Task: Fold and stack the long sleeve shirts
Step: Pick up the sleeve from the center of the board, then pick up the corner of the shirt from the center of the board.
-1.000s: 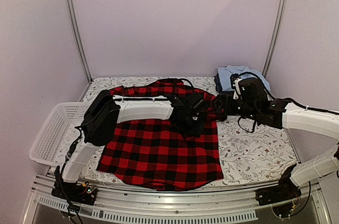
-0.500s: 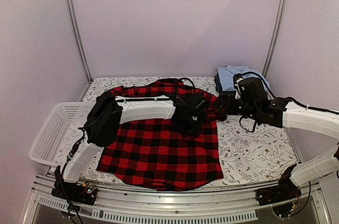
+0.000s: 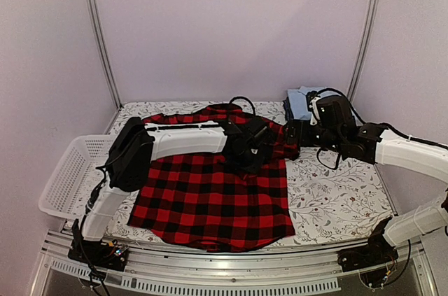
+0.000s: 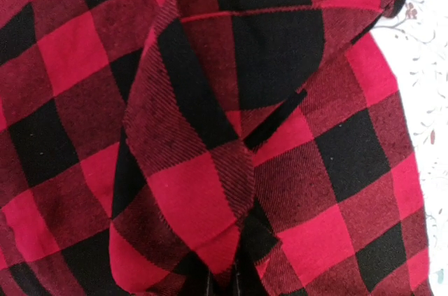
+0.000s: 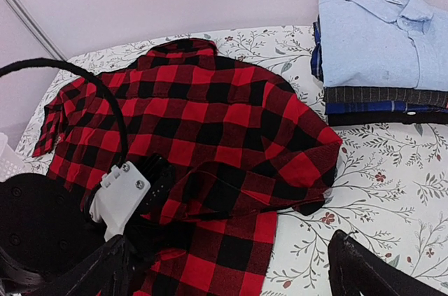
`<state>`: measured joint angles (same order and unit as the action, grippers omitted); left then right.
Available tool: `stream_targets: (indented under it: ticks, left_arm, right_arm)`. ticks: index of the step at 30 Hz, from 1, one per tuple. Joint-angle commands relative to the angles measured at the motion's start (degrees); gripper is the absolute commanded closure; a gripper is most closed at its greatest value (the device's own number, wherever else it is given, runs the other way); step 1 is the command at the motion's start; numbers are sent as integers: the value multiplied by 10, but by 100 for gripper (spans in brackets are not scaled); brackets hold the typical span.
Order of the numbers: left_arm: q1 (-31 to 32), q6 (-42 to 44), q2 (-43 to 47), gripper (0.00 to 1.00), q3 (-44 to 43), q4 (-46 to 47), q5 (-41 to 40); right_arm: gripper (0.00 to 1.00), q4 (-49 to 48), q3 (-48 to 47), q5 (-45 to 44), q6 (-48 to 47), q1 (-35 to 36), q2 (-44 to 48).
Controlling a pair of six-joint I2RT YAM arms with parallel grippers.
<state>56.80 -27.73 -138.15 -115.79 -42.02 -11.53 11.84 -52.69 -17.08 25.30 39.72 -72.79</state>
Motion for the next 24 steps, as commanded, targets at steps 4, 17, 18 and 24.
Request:
stream_targets:
  ticks: [4, 17, 18, 24]
  left_arm:
    - [-34, -5, 112, 100, 53, 60, 61]
    - [-122, -55, 261, 100, 203, 182, 204]
    - [-131, -57, 271, 100, 212, 192, 216]
    - [-172, -39, 286, 100, 214, 194, 266]
  right_arm:
    - [4, 16, 5, 44, -14, -3, 26]
    - [15, 77, 39, 144, 10, -2, 15]
    - [15, 80, 50, 153, 22, -1, 17]
    - [19, 104, 108, 179, 120, 60, 36]
